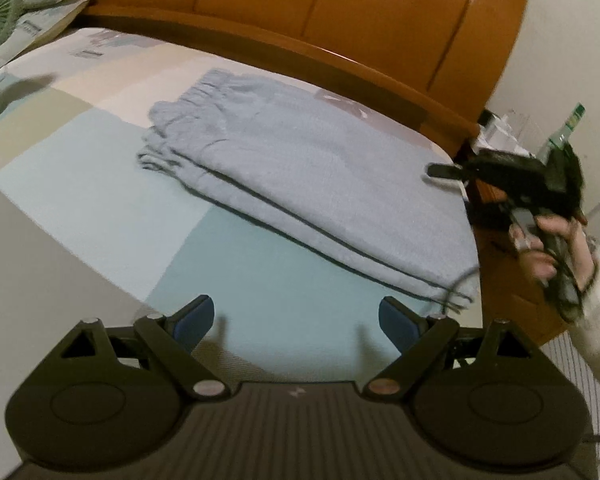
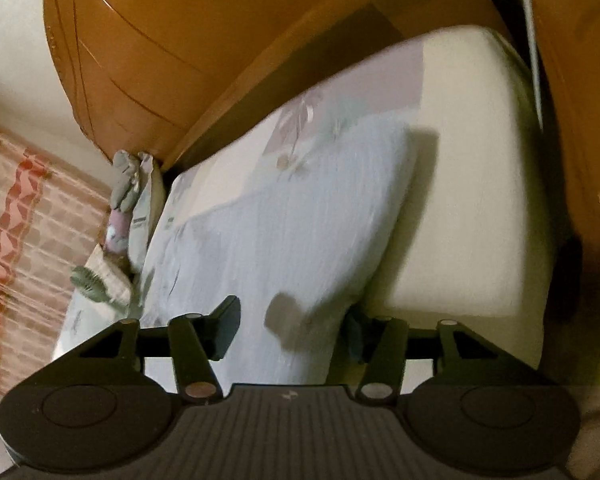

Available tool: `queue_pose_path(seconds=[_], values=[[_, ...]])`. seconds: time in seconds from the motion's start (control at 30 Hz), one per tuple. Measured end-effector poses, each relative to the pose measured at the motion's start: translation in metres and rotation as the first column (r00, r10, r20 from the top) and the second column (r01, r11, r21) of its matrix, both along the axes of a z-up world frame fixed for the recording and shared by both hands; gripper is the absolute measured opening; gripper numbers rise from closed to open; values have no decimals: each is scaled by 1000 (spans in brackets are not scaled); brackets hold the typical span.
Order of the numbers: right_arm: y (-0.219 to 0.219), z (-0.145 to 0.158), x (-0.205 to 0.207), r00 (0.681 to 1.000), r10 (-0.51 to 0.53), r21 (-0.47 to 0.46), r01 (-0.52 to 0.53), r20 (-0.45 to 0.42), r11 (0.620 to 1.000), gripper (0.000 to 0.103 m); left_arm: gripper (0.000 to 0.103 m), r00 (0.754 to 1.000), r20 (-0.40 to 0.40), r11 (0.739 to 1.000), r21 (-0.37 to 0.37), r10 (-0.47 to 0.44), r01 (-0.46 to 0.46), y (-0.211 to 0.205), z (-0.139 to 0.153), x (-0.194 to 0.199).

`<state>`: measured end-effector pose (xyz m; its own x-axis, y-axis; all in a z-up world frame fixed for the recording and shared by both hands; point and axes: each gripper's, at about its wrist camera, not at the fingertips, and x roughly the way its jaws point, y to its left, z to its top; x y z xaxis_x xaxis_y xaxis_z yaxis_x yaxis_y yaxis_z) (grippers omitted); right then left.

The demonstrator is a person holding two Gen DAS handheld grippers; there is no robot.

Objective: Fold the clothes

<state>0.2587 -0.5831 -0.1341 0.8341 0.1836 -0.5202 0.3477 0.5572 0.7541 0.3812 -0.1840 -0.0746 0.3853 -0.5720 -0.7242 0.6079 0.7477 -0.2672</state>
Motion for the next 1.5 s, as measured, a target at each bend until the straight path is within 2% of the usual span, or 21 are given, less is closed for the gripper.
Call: queue_pose_path(seconds=[0.07, 0.17, 0.2, 0.3, 0.33, 0.43, 0.5, 0.6, 0.67, 0.77, 0.83, 0.9, 0.93, 1.03, 1.1, 1.23, 1.5], values=[[-7, 0, 6, 999, -20, -67, 18, -34, 998, 15, 89, 1000, 1, 1000, 8, -14, 14, -6, -1, -3], [-15, 7, 8, 998, -31, -150, 22, -57, 988, 15, 89, 999, 3, 999, 18, -33, 33, -12, -2, -6], [-17, 10, 7, 997, -32, -177, 20, -63, 984, 17, 89, 999, 4, 999, 21, -40, 40, -13, -2, -7], [-29, 22, -12, 992, -49, -278, 14, -119, 960, 30, 89, 998, 19, 998, 37, -57, 56, -16, 2, -6], [-27, 29, -19, 991, -47, -318, 5, -126, 948, 30, 89, 998, 28, 997, 46, -62, 61, -17, 3, -5], [-11, 54, -37, 992, -16, -458, -45, -129, 888, 33, 89, 995, 71, 994, 79, -74, 69, -25, 13, 5], [11, 65, -39, 991, 67, -515, -117, -115, 849, 46, 89, 991, 110, 994, 92, -76, 66, -37, 22, 15], [48, 74, -34, 972, 210, -574, -231, -103, 786, 52, 90, 985, 145, 994, 68, -89, 80, -66, 34, 40], [70, 65, -26, 955, 264, -599, -290, -133, 747, 52, 90, 982, 160, 994, 55, -104, 96, -90, 37, 59], [89, 42, -22, 948, 266, -639, -314, -173, 702, 55, 90, 976, 164, 988, 71, -146, 136, -122, 22, 76], [101, 29, -21, 944, 264, -662, -326, -196, 675, 59, 89, 984, 99, 981, 140, -151, 136, -130, -2, 83], [96, 28, -25, 955, 239, -640, -294, -175, 710, 63, 89, 985, 92, 976, 174, -148, 130, -122, -22, 79], [92, 28, -27, 960, 225, -622, -279, -165, 731, 63, 89, 976, 132, 975, 168, -170, 147, -116, -24, 70], [88, 28, -28, 966, 207, -595, -260, -158, 760, 64, 90, 976, 122, 965, 213, -183, 155, -112, -13, 60], [89, 29, -31, 967, 204, -584, -256, -155, 771, 70, 90, 978, 106, 961, 234, -179, 150, -118, 1, 63], [93, 29, -35, 970, 194, -570, -242, -145, 785, 73, 90, 972, 145, 970, 187, -183, 155, -146, 30, 78], [93, 28, -41, 972, 199, -545, -233, -122, 806, 78, 90, 989, 86, 980, 168, -121, 106, -198, 3, 114]])
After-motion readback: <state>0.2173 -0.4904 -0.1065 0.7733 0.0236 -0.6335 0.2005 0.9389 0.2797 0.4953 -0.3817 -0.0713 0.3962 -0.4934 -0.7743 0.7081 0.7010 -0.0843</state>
